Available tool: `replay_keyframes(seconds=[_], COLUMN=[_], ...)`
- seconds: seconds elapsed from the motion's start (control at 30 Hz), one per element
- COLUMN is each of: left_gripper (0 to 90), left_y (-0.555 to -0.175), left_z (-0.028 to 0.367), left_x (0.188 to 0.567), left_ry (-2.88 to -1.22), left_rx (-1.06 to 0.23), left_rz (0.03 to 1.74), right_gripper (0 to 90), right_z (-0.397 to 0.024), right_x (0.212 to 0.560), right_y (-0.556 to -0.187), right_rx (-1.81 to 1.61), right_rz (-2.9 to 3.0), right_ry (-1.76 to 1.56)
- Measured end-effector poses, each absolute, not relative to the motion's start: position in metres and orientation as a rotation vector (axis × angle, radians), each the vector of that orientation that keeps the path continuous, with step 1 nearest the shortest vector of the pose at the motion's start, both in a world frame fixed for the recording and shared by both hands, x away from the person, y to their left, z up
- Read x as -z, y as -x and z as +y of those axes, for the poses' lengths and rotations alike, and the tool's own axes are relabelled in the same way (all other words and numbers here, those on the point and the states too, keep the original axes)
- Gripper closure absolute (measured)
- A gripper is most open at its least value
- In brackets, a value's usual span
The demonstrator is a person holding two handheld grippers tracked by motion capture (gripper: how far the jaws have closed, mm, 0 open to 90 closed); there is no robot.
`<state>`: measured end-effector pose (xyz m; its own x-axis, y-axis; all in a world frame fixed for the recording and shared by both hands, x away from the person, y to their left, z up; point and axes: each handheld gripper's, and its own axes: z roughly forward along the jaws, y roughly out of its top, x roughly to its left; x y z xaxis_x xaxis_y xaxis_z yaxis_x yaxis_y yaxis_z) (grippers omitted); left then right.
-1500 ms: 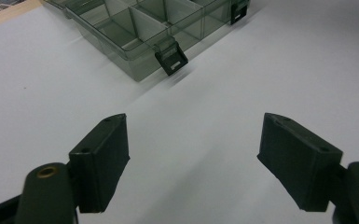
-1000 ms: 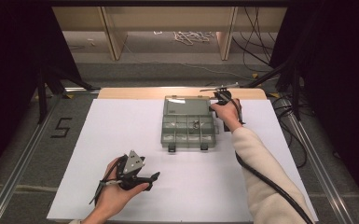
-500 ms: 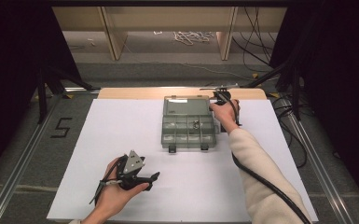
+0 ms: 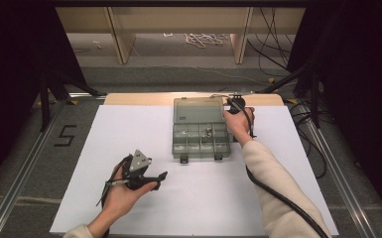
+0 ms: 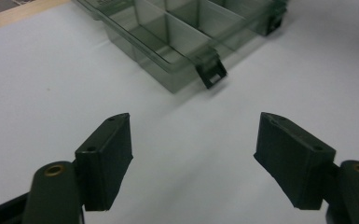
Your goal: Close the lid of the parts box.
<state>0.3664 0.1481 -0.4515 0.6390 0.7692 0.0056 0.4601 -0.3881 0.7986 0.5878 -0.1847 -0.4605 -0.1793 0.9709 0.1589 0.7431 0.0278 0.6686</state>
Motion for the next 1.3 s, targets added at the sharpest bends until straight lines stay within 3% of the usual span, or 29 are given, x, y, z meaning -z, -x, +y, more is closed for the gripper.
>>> replay_keyframes(seconds=[0.33,0.57,0.83,1.3], left_gripper=[45.4,57.0,62.3,75.3], left_y=[-0.486,-0.548,-0.571,-0.578], left_z=[0.128,0.113,0.104,0.090], left_x=[0.428,0.432,0.446,0.457], left_ry=[-1.976,-1.915,-1.895,-1.837], left_rx=[-0.558,-0.440,-0.359,-0.300], left_rz=[1.146,1.319,1.399,1.473], right_gripper=[88.7,88.8,88.8,89.0], right_z=[-0.187,-0.193,-0.194,-0.195], right_x=[0.460,0.462,0.464,0.464], right_y=[-0.577,-0.574,-0.566,-0.557], right_rx=[-1.013,-1.058,-1.085,-1.118], right_rz=[1.909,1.910,1.886,1.857], right_ry=[-1.712,-1.580,-1.526,-1.479])
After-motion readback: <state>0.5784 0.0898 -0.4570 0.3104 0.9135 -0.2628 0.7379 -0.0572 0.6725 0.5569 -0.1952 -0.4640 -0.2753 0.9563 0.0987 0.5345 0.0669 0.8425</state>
